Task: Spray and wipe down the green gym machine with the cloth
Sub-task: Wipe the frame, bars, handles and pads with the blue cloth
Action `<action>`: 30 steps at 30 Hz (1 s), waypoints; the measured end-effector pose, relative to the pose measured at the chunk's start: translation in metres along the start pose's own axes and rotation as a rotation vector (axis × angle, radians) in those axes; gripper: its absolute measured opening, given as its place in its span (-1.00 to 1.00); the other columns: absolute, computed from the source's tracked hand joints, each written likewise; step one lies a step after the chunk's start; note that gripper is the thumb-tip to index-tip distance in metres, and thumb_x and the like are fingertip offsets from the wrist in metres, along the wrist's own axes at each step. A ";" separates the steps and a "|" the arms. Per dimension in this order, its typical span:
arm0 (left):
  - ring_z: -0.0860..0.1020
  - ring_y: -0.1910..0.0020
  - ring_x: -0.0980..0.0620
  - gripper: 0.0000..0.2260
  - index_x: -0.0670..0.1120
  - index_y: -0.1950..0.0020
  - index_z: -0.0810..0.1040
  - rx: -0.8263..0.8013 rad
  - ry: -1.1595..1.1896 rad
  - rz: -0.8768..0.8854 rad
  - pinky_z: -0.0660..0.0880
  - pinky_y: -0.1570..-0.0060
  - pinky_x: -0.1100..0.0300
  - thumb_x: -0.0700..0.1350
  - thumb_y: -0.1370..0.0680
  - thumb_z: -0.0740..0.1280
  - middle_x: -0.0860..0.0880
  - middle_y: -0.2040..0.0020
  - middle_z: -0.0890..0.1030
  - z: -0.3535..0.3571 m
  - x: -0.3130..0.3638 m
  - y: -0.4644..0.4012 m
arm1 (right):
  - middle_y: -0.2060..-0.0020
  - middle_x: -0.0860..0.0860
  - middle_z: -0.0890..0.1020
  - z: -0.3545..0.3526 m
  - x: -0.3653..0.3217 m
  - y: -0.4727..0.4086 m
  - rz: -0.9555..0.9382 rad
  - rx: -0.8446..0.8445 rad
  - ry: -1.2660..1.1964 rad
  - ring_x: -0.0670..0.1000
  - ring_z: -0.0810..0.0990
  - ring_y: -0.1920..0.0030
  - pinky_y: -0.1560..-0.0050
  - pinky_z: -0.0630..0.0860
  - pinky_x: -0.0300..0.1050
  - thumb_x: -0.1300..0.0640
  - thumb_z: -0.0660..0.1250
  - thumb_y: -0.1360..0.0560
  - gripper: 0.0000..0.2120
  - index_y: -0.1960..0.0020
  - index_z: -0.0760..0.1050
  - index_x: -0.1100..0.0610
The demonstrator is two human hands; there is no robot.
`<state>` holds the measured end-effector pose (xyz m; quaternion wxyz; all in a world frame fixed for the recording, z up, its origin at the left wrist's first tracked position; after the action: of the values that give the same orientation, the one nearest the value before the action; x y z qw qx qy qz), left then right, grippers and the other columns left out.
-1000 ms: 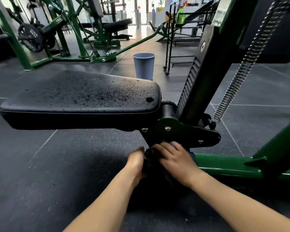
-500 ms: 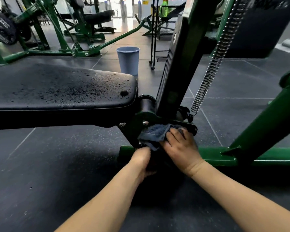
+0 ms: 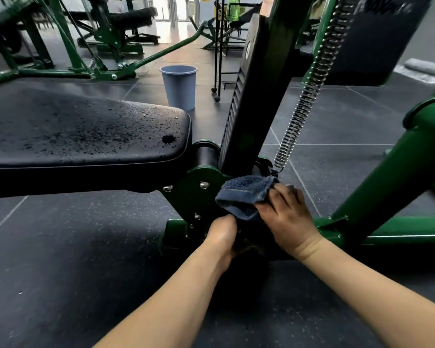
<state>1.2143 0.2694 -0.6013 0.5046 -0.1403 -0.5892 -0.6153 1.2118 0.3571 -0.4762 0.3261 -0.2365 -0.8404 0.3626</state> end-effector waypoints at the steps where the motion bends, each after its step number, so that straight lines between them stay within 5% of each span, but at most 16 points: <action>1: 0.58 0.25 -0.07 -0.81 -0.09 0.06 0.59 0.003 -0.011 -0.003 0.52 0.30 0.18 -0.11 -0.60 0.20 -0.14 0.12 0.64 0.001 0.001 0.001 | -0.03 0.14 0.38 -0.001 0.001 0.001 0.006 -0.006 0.007 0.18 0.38 -0.07 0.01 0.30 0.06 0.19 -0.03 -0.60 -0.76 -0.13 0.39 0.12; 6: 0.53 0.29 -0.06 -0.86 -0.11 0.11 0.55 -0.019 -0.119 0.009 0.47 0.29 0.17 -0.21 -0.58 0.22 -0.13 0.20 0.57 -0.001 0.004 0.006 | -0.05 0.11 0.39 0.002 -0.001 0.011 -0.048 -0.065 0.036 0.15 0.39 -0.08 -0.02 0.30 0.06 0.19 0.12 -0.45 -0.71 -0.16 0.40 0.11; 10: 0.54 0.19 -0.10 -0.88 -0.10 0.09 0.54 -0.061 -0.222 -0.017 0.45 0.18 0.12 -0.24 -0.56 0.23 -0.16 0.12 0.57 0.000 0.002 0.016 | -0.03 0.09 0.39 0.004 -0.006 0.017 -0.034 -0.166 0.039 0.14 0.40 -0.07 -0.01 0.29 0.07 0.17 0.10 -0.37 -0.64 0.00 0.62 0.15; 12: 0.54 0.13 -0.11 -0.87 -0.09 0.07 0.53 -0.075 -0.215 -0.006 0.43 0.20 0.13 -0.26 -0.56 0.22 -0.17 0.07 0.56 0.002 0.004 0.017 | -0.04 0.08 0.38 -0.005 -0.007 0.009 0.000 -0.153 -0.002 0.15 0.39 -0.07 -0.01 0.28 0.05 0.17 0.07 -0.32 -0.61 -0.02 0.56 0.14; 15: 0.50 0.33 -0.04 -0.86 -0.10 0.13 0.51 -0.073 -0.090 0.077 0.43 0.31 0.19 -0.28 -0.57 0.23 -0.13 0.23 0.56 0.011 0.022 0.019 | -0.05 0.09 0.37 -0.017 0.010 -0.009 0.098 -0.093 -0.038 0.17 0.38 -0.09 -0.05 0.29 0.06 0.18 0.05 -0.29 -0.60 -0.11 0.37 0.12; 21: 0.52 0.30 -0.04 -0.90 -0.12 0.00 0.51 -0.076 -0.089 0.060 0.45 0.22 0.14 -0.29 -0.55 0.28 -0.11 0.23 0.56 0.021 0.012 0.017 | 0.04 0.16 0.34 -0.001 0.012 0.012 0.112 -0.087 0.046 0.20 0.37 -0.01 0.04 0.29 0.07 0.19 0.11 -0.36 -0.72 -0.05 0.40 0.13; 25: 0.48 0.31 0.02 -0.83 -0.07 0.16 0.46 -0.062 -0.211 -0.015 0.40 0.27 0.18 -0.29 -0.58 0.22 -0.06 0.26 0.52 0.008 -0.001 0.018 | 0.04 0.14 0.40 0.013 -0.003 0.027 0.107 -0.203 0.069 0.18 0.39 -0.01 0.04 0.27 0.06 0.15 0.09 -0.32 -0.69 -0.05 0.38 0.12; 30: 0.50 0.40 0.11 -0.84 -0.04 0.13 0.50 -0.160 -0.364 -0.032 0.46 0.37 0.25 -0.26 -0.58 0.24 -0.02 0.25 0.52 0.007 -0.014 0.030 | 0.09 0.10 0.60 0.011 -0.012 0.061 0.116 -0.323 -0.035 0.13 0.41 -0.02 -0.03 0.32 0.01 0.16 0.08 -0.30 -0.66 -0.07 0.34 0.10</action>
<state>1.2407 0.2881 -0.5925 0.3672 -0.2794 -0.6219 -0.6327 1.2216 0.3827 -0.5336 0.2477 -0.3279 -0.8781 0.2449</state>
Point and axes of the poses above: each hand's wrist, its own y-axis away from the middle knuckle, its own z-axis out of the palm, x = y × z, the point moved 10 cm from there along -y, towards the middle knuckle
